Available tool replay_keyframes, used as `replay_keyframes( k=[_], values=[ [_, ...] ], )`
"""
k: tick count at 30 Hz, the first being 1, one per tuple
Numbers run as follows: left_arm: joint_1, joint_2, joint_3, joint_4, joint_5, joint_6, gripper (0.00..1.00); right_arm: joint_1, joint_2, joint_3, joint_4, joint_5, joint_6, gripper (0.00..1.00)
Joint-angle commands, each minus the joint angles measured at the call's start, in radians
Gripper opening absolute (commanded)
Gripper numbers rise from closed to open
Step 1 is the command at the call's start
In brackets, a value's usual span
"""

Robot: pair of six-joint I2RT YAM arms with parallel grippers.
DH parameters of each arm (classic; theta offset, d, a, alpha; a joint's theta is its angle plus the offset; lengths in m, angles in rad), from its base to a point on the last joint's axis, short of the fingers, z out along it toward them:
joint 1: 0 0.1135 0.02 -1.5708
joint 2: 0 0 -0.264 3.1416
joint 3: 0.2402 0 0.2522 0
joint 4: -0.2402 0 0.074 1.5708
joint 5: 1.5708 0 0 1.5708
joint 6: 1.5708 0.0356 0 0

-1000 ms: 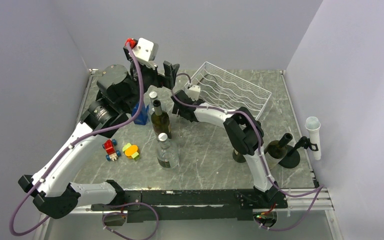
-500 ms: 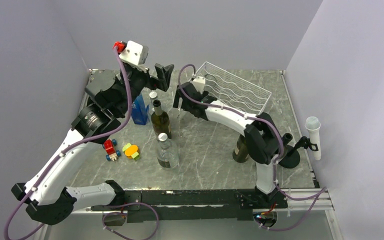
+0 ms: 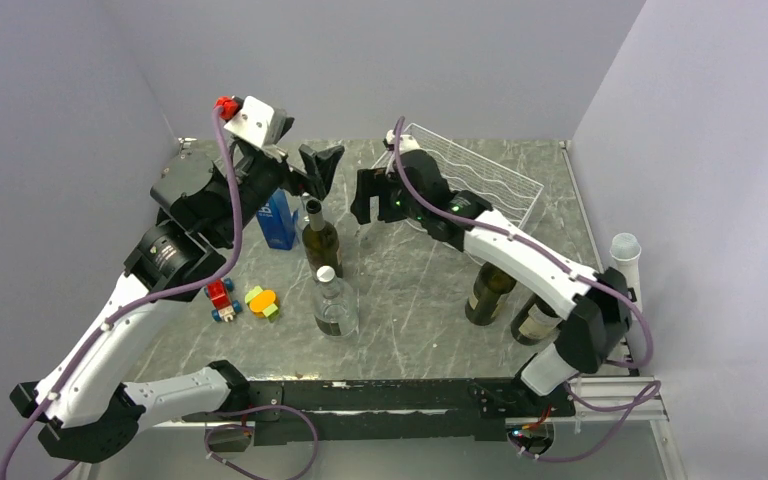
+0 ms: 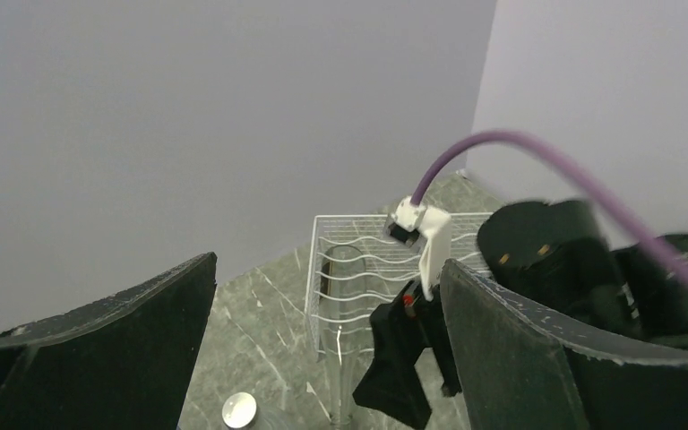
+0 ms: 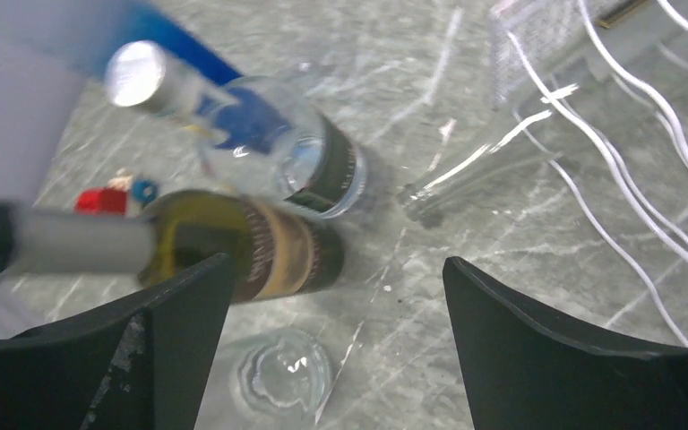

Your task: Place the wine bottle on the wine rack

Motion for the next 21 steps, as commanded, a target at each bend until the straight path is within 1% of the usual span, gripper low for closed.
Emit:
replay_keyframes(
  k=[1, 3, 7, 11, 13, 17, 19, 21],
  values=[
    [0.001, -0.066, -0.04, 0.041, 0.067, -0.017, 0.99, 0.001, -0.101, 0.018, 0.002, -0.242, -0.18, 0.9],
    [0.0, -0.096, -0.062, 0.069, 0.087, -0.017, 0.99, 0.009, -0.123, 0.024, 0.021, -0.315, -0.221, 0.91],
    [0.001, -0.155, -0.099, 0.138, 0.102, -0.059, 0.99, 0.038, -0.128, 0.03, 0.083, -0.414, -0.282, 0.98],
    [0.001, -0.199, -0.112, 0.181, 0.115, -0.066, 0.99, 0.081, -0.091, 0.05, 0.157, -0.434, -0.302, 0.98],
    [0.002, -0.212, -0.109, 0.186, 0.124, -0.068, 0.99, 0.099, -0.058, 0.076, 0.183, -0.421, -0.306, 0.98],
    [0.001, -0.227, -0.102, 0.188, 0.137, -0.067, 0.99, 0.143, 0.016, 0.133, 0.217, -0.354, -0.323, 0.93],
    [0.001, -0.234, -0.101, 0.185, 0.136, -0.064, 0.99, 0.156, 0.053, 0.15, 0.228, -0.311, -0.325, 0.87],
    [0.001, -0.235, -0.095, 0.175, 0.129, -0.06, 0.99, 0.161, 0.086, 0.166, 0.227, -0.275, -0.312, 0.83]
  ],
)
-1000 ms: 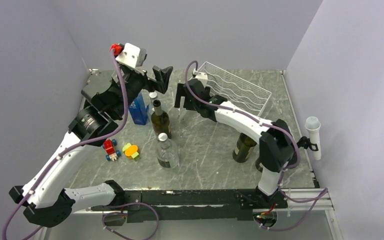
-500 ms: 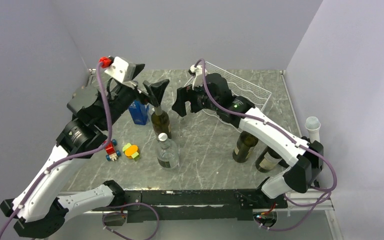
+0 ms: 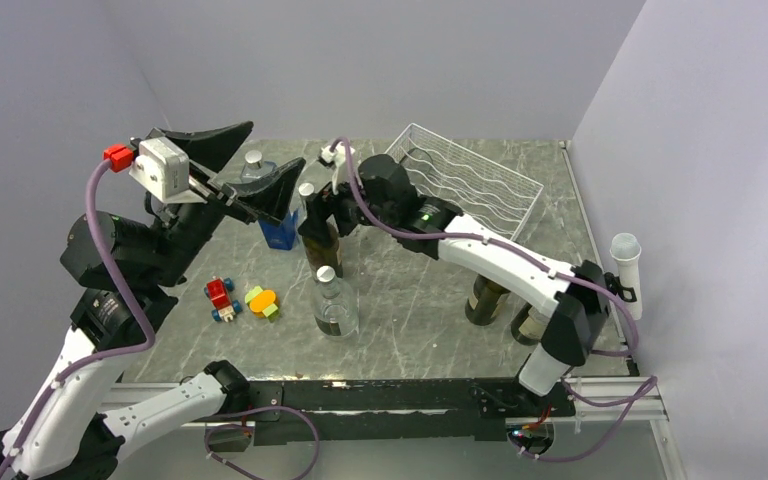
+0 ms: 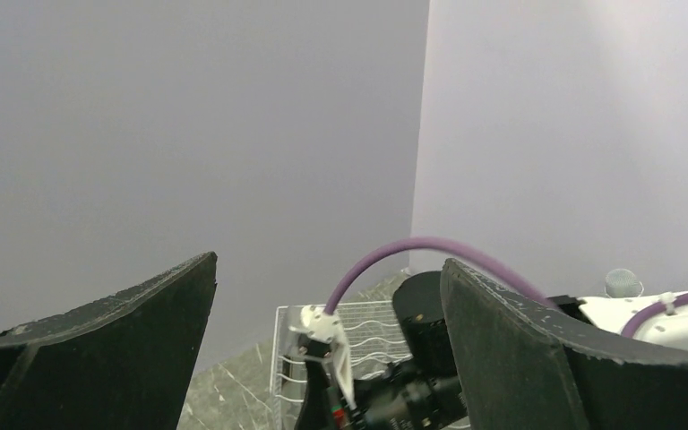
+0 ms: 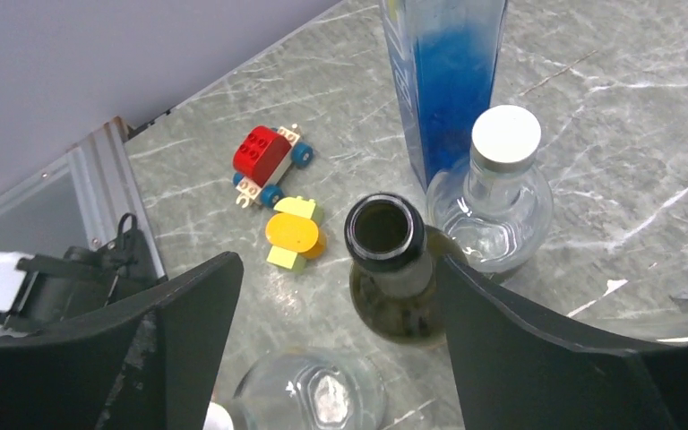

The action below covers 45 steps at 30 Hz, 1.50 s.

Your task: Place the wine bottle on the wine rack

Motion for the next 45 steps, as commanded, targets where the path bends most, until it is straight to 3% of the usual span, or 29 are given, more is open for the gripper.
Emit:
replay_keyframes(
  k=[1, 8, 16, 26, 31, 40, 45],
  values=[
    [0.002, 0.003, 0.023, 0.013, 0.009, -0.009, 0.99, 0.014, 0.06, 0.07, 0.068, 0.098, -0.003, 0.79],
    [0.001, -0.003, 0.017, 0.011, -0.005, -0.001, 0.99, 0.021, 0.103, 0.074, 0.082, 0.118, 0.015, 0.51],
    [0.001, 0.006, 0.009, 0.007, 0.005, 0.028, 0.99, 0.027, 0.063, 0.082, 0.1, 0.269, 0.032, 0.0],
    [0.001, 0.02, -0.023, 0.032, 0.021, 0.052, 0.99, 0.021, -0.11, 0.092, 0.132, 0.291, 0.006, 0.0],
    [0.001, 0.027, -0.034, 0.055, 0.037, 0.044, 0.99, 0.001, -0.174, 0.178, 0.006, 0.244, -0.018, 0.0],
    [0.002, 0.102, -0.043, 0.055, 0.078, -0.024, 0.99, -0.194, -0.325, 0.193, -0.122, 0.135, 0.036, 0.0],
    [0.001, 0.194, -0.147, 0.102, 0.144, -0.108, 0.99, -0.267, -0.409, 0.184, -0.182, 0.192, 0.044, 0.0]
  ],
)
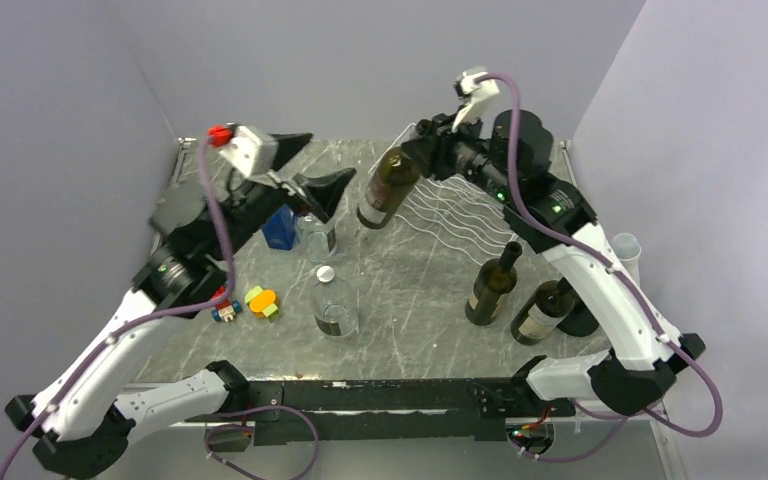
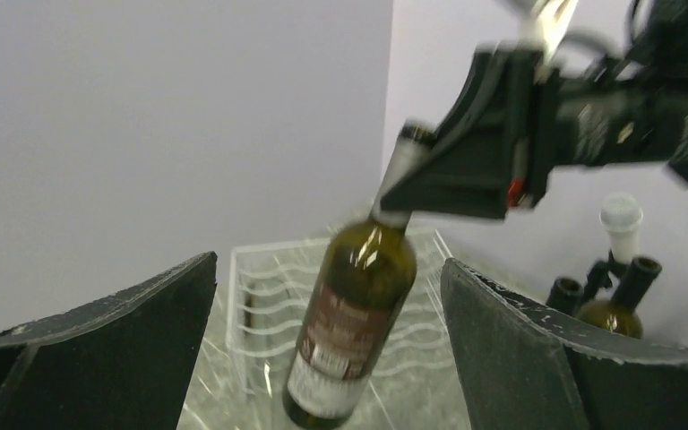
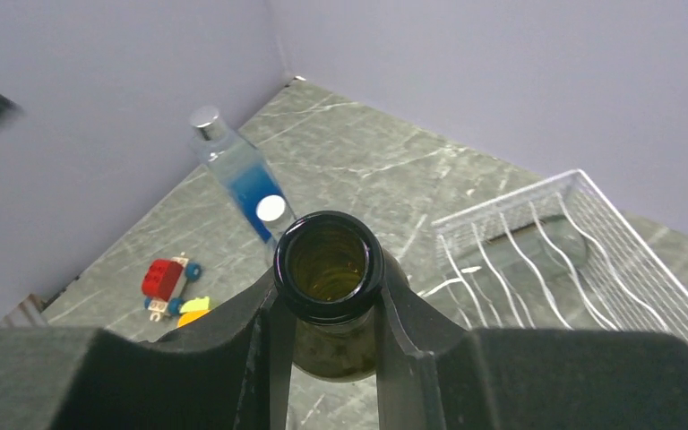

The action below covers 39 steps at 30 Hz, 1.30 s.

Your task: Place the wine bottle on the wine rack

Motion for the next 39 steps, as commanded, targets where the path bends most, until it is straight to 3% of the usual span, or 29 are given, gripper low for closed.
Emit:
replay_keyframes(
  k=[1, 6, 14, 25, 32, 39],
  values=[
    [0.0, 0.095, -0.078, 0.042, 0.106, -0.094, 0.99, -0.038, -0.104, 0.055, 0.014, 0.031, 0.034, 0.0],
    [0.001, 0.166, -0.161, 0.182, 0.338, -0.063, 0.99, -0.063, -0.141, 0.079, -0.053, 0.084, 0.043, 0.0],
    [0.001, 0.324, -0.082, 0.106, 0.594, 0.011, 0.99, -0.083, -0.179, 0.086, -0.071, -0.008, 0.064, 0.0],
    [0.001, 0.354, -0.128, 0.185, 0.543, 0.016, 0.99, -0.083, -0.236, 0.076, -0.034, -0.183, 0.05, 0.0],
    [0.0, 0.351, -0.155, 0.213, 0.51, 0.004, 0.99, -0.085, -0.288, 0.029, 0.053, -0.183, 0.081, 0.0],
    [0.001, 0.346, -0.157, 0.23, 0.611, 0.022, 0.99, -0.083, -0.305, 0.002, 0.104, -0.215, 0.116, 0.0]
  ],
)
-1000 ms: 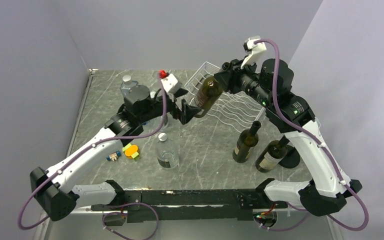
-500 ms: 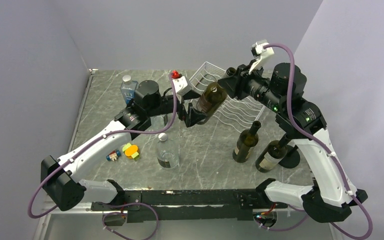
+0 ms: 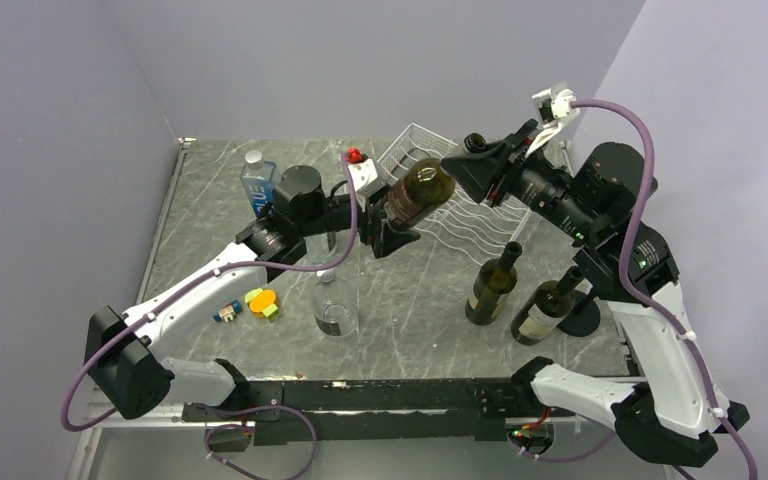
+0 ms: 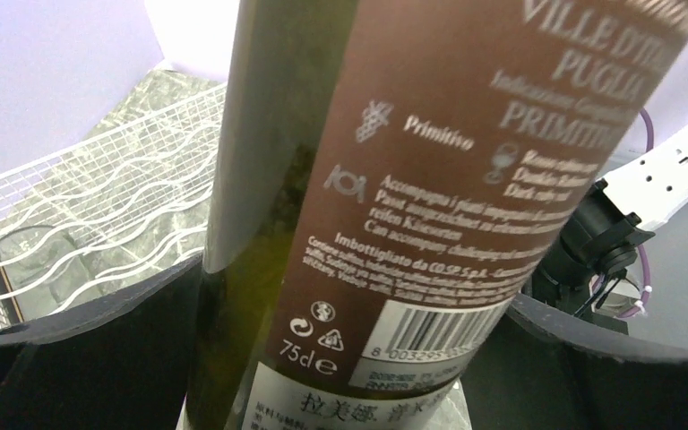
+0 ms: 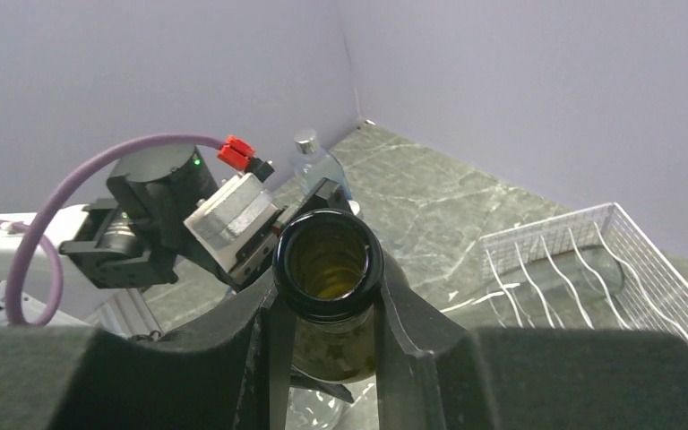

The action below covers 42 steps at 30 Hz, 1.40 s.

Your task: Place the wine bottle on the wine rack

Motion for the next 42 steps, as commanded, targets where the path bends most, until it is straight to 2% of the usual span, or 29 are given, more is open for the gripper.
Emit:
replay_keyframes(
  k=[1, 10, 14, 15, 17, 19, 20, 26, 27, 31, 33, 37, 42],
  values=[
    [0.001, -0.004, 0.031, 0.033, 0.093, 0.018, 0.99, 0.002, -0.044, 0.003, 0.219, -0.045, 0.058, 0.0],
    [0.001, -0.007, 0.051, 0.026, 0.12, 0.029, 0.97, 0.003, -0.044, -0.012, 0.233, -0.087, 0.083, 0.0],
    [0.0, -0.014, 0.058, 0.0, 0.106, 0.075, 0.69, 0.004, -0.044, -0.017, 0.233, -0.088, 0.09, 0.0],
    [0.0, -0.015, 0.06, -0.008, 0.102, 0.082, 0.59, 0.003, -0.043, -0.017, 0.23, -0.088, 0.091, 0.0],
    [0.001, -0.017, 0.065, -0.014, 0.094, 0.09, 0.3, 0.002, -0.042, -0.018, 0.226, -0.09, 0.095, 0.0],
    [0.002, -0.019, 0.066, -0.015, 0.085, 0.098, 0.09, 0.003, -0.041, -0.021, 0.227, -0.09, 0.099, 0.0],
    [0.002, -0.019, 0.067, -0.015, 0.076, 0.099, 0.02, 0.003, -0.041, -0.023, 0.227, -0.089, 0.101, 0.0],
    [0.001, -0.027, 0.066, 0.001, 0.005, 0.124, 0.01, 0.004, -0.036, -0.029, 0.215, -0.067, 0.115, 0.0],
    [0.001, -0.03, 0.065, 0.006, -0.02, 0.144, 0.01, 0.003, -0.035, -0.031, 0.208, -0.053, 0.116, 0.13],
    [0.0, -0.047, 0.065, 0.018, -0.11, 0.259, 0.01, 0.003, -0.038, -0.037, 0.182, -0.016, 0.097, 0.8],
    [0.001, -0.048, 0.079, -0.026, -0.143, 0.395, 0.01, 0.003, -0.052, -0.073, 0.188, 0.028, 0.07, 0.98],
    [0.001, -0.043, 0.106, -0.06, -0.251, 0.538, 0.01, 0.003, -0.081, -0.123, 0.189, 0.115, 0.038, 1.0],
    [-0.003, -0.046, 0.082, 0.049, -0.292, 0.643, 0.01, 0.003, -0.067, -0.098, 0.132, 0.203, 0.034, 1.0]
  ],
)
